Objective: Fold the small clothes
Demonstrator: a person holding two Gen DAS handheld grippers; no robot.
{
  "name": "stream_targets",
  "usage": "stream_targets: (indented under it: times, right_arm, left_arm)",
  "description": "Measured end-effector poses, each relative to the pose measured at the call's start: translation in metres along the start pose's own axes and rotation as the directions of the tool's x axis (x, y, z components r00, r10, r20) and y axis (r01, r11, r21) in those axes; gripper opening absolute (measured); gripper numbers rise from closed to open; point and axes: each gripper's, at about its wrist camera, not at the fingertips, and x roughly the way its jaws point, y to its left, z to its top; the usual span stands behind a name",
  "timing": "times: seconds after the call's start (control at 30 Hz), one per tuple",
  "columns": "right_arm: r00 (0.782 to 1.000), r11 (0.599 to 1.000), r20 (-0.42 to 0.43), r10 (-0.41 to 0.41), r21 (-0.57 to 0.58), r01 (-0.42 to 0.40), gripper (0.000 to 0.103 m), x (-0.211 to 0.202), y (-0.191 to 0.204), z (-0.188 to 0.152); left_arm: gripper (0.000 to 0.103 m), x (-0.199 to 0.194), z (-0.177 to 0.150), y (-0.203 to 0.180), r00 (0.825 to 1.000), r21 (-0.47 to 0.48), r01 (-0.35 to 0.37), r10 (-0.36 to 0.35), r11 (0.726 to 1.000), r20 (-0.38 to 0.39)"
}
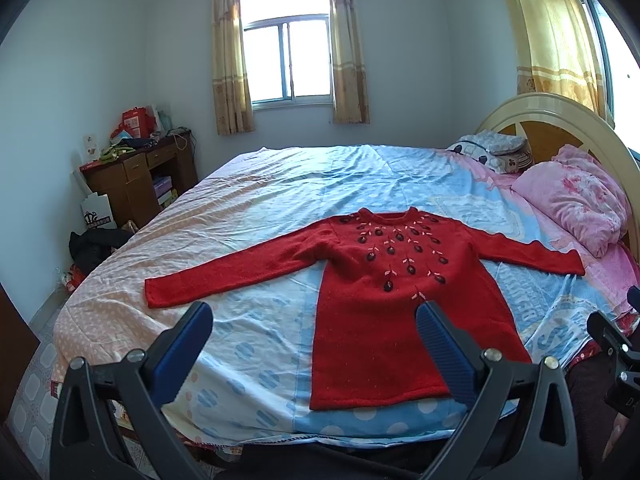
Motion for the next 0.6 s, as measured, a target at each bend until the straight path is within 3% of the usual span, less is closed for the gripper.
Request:
stream_targets:
  times: [0.6]
  right_arm:
    - [1.000,1.000,-0.014,-0.002,0.000,0.002,0.102,0.0028,-0.0024,-0.0008]
  left_arm:
    - [0.103,0.0006,-0.0004,0.0000,1.000,0.001,-0.001,0.001,1.000,-0.003]
